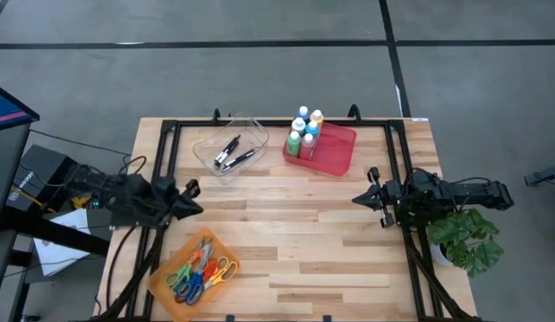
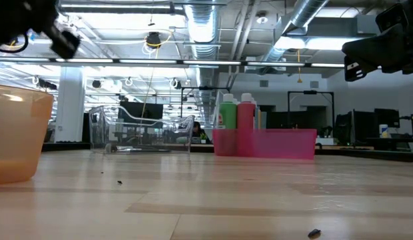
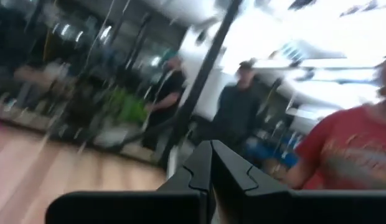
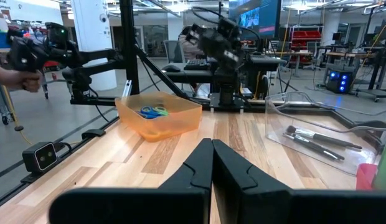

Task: Pick & Place Paint Supplies
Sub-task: Return to Home Position

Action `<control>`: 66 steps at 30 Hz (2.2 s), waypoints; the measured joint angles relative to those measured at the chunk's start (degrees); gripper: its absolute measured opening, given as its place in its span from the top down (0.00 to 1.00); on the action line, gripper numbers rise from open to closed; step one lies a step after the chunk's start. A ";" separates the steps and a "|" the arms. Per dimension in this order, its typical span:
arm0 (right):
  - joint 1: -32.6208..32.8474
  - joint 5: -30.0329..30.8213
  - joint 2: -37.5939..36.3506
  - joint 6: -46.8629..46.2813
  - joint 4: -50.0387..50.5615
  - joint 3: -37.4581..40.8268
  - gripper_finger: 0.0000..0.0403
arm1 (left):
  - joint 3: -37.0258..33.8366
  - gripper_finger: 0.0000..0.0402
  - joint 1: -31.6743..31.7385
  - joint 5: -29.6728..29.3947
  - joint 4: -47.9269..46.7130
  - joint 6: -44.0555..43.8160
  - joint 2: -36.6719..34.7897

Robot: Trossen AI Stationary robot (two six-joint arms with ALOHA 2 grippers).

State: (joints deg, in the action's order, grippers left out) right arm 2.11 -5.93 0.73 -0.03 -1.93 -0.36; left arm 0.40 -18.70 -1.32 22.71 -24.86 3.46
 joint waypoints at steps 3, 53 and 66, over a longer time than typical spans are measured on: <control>0.00 -0.01 0.00 0.00 0.00 -0.01 1.00 | 0.00 1.00 4.14 1.10 -5.41 -0.36 0.07; 0.01 -0.02 -0.02 0.00 0.16 -0.02 1.00 | -0.07 1.00 7.00 14.84 -16.71 28.53 7.36; 0.02 -0.02 -0.02 0.02 0.17 0.00 1.00 | 3.38 1.00 14.77 27.02 -29.70 26.46 0.10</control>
State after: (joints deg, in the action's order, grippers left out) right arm 2.13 -5.96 0.71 -0.01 -1.76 -0.36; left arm 3.78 -3.93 25.70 -6.99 1.60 3.57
